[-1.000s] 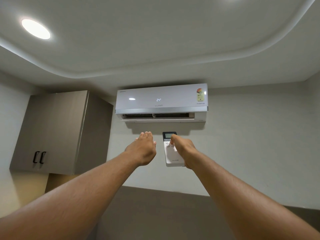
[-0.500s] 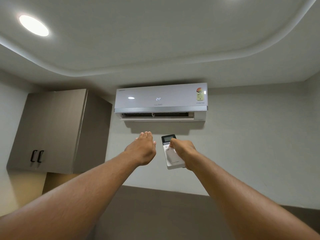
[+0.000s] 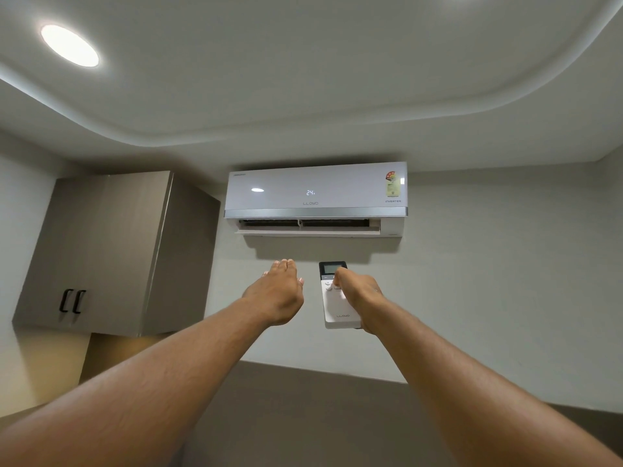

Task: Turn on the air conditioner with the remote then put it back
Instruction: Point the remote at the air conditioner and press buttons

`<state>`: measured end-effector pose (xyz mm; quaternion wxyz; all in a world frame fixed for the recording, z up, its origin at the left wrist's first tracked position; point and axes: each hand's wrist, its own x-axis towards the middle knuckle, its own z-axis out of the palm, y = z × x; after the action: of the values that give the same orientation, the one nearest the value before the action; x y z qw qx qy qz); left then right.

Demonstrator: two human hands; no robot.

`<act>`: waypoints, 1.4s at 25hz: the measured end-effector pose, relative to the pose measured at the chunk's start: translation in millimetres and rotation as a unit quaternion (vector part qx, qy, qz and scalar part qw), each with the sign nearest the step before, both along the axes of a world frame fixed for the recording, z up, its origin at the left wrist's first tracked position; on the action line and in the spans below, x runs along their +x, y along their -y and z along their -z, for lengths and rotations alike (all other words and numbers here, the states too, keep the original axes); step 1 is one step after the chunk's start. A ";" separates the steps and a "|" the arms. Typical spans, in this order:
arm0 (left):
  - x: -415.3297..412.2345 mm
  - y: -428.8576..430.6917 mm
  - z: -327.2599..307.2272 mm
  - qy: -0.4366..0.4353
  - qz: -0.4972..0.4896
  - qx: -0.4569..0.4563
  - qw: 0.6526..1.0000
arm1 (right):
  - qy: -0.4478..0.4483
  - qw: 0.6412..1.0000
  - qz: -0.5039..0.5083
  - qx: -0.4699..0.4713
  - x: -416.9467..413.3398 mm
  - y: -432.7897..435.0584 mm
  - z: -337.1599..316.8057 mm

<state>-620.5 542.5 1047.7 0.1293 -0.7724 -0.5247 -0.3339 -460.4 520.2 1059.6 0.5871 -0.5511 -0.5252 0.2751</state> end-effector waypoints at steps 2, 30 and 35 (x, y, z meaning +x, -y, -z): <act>-2.4 -1.5 -0.3 0.003 0.000 -0.001 1.000 | -0.002 1.000 0.003 0.001 -1.3 -2.0 0.2; 280.7 49.6 22.1 0.036 0.285 -0.036 0.957 | -0.036 0.960 0.276 0.018 250.5 136.6 24.4; 413.1 147.3 25.8 0.041 0.401 -0.036 0.914 | -0.025 0.921 0.389 0.009 341.7 251.6 28.6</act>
<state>-207.4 395.2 1021.9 -0.0650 -0.9075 -0.1875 -0.3703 -118.7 268.6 1031.1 0.6654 -0.7000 -0.2573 0.0339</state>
